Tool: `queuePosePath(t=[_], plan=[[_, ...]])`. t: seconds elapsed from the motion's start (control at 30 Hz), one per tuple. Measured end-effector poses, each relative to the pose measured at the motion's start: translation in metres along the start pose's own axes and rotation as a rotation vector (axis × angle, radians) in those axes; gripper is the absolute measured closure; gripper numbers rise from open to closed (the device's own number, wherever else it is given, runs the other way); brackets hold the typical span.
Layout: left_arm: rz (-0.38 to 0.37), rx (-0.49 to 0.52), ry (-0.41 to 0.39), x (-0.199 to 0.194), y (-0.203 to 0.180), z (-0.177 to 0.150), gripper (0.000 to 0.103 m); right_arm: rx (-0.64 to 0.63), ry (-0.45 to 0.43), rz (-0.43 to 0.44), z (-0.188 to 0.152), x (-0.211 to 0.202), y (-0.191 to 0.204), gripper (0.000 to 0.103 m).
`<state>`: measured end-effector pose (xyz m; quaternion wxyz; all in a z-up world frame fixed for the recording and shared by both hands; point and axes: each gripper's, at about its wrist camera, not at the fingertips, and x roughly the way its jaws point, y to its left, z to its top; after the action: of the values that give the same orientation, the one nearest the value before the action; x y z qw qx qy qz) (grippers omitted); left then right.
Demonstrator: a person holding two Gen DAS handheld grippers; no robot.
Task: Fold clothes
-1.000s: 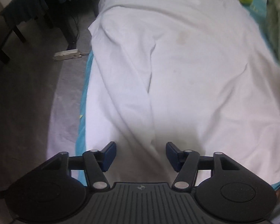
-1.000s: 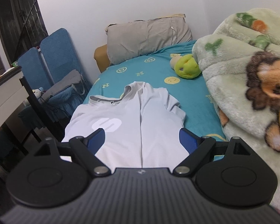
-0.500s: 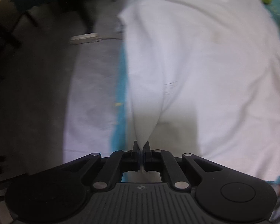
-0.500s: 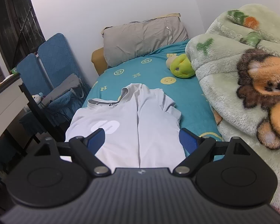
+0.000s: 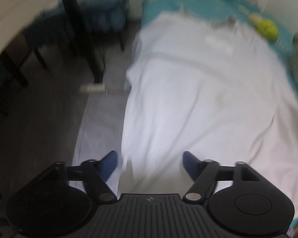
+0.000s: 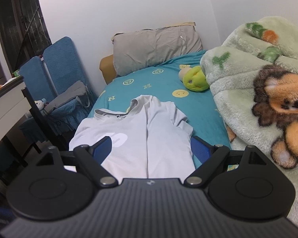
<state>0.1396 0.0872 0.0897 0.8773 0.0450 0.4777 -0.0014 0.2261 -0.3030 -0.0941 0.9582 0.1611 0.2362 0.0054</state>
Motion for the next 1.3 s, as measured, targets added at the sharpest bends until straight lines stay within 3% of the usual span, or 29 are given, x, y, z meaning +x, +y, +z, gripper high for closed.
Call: queuePosePath(t=[0.13, 0.4, 0.6, 0.73, 0.77, 0.83, 0.87, 0.9, 0.93, 1.03, 1.23, 1.27, 1.3], plan=[[-0.081, 0.044, -0.201, -0.007, -0.045, 0.021, 0.003, -0.017, -0.010, 0.007, 0.000, -0.001, 0.003, 0.015], [-0.177, 0.047, -0.450, 0.023, -0.095, 0.017, 0.000, -0.028, -0.032, -0.006, -0.004, 0.001, 0.003, 0.015], [-0.196, -0.009, -0.553, 0.087, -0.111, 0.022, 0.000, -0.025, -0.037, -0.030, -0.009, 0.008, -0.002, 0.015], [-0.197, -0.061, -0.544, 0.115, -0.093, 0.018, 0.000, -0.047, -0.062, -0.039, -0.013, 0.011, 0.000, 0.017], [-0.194, -0.071, -0.538, 0.119, -0.087, 0.016, 0.000, -0.053, -0.070, -0.041, -0.014, 0.012, 0.001, 0.029], [-0.187, -0.093, -0.524, 0.126, -0.076, 0.012, 0.000, -0.062, -0.069, -0.037, -0.016, 0.016, 0.003, 0.038], [-0.183, -0.104, -0.518, 0.130, -0.071, 0.010, 0.000, -0.059, -0.070, -0.027, -0.017, 0.019, 0.004, 0.053], [-0.180, -0.114, -0.511, 0.134, -0.065, 0.007, 0.000, -0.056, -0.070, -0.019, -0.018, 0.021, 0.005, 0.076], [-0.176, -0.125, -0.505, 0.137, -0.060, 0.005, 0.000, -0.059, -0.068, -0.024, -0.019, 0.024, 0.006, 0.084], [-0.161, -0.155, -0.484, 0.147, -0.045, 0.000, 0.000, -0.080, -0.075, -0.019, -0.021, 0.031, 0.011, 0.093], [-0.119, -0.124, -0.488, 0.147, -0.043, 0.000, 0.000, -0.046, -0.096, 0.030, -0.019, 0.036, 0.014, 0.090], [-0.114, -0.112, -0.491, 0.146, -0.045, -0.001, 0.000, -0.046, -0.094, 0.032, -0.018, 0.037, 0.015, 0.081], [-0.111, -0.099, -0.495, 0.144, -0.047, -0.001, 0.000, -0.048, -0.083, 0.035, -0.017, 0.039, 0.016, 0.047]])
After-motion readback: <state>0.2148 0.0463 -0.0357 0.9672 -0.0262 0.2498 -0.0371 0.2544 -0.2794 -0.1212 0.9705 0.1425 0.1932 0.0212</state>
